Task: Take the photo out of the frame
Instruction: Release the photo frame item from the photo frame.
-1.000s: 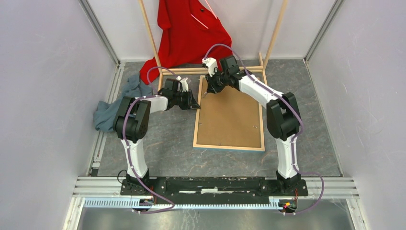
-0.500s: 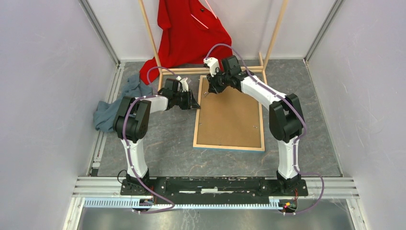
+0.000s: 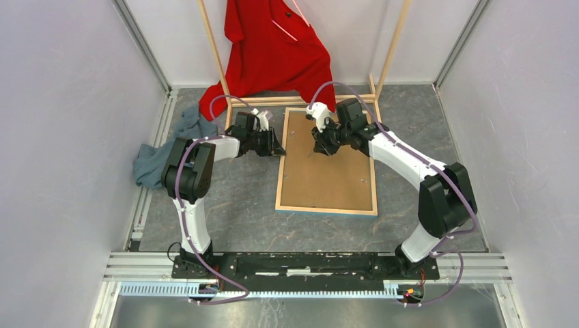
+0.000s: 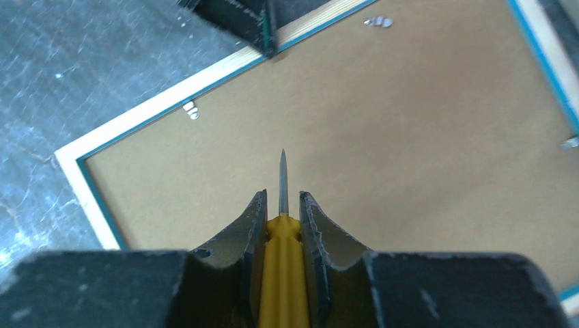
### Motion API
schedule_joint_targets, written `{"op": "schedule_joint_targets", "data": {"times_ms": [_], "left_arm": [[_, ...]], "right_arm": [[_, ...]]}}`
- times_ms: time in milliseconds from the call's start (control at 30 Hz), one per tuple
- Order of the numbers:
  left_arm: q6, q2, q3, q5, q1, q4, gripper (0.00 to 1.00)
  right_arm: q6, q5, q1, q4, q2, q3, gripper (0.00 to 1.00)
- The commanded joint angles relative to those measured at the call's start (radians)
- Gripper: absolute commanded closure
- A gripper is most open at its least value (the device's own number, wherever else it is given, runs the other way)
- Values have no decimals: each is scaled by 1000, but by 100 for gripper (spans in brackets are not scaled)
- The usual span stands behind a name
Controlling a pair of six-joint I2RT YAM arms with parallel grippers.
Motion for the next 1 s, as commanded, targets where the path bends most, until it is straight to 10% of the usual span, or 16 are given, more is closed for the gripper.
{"op": "schedule_joint_targets", "data": {"times_ms": [0, 433, 967], "left_arm": [[58, 73, -8, -144, 2, -53, 65], [63, 79, 0, -136, 1, -53, 65], [66, 79, 4, -134, 1, -53, 65]], "right_arm": [[35, -114, 7, 97, -40, -79, 100], [339, -162, 46, 469, -32, -256, 100], [359, -196, 51, 433, 116, -146, 100]]}}
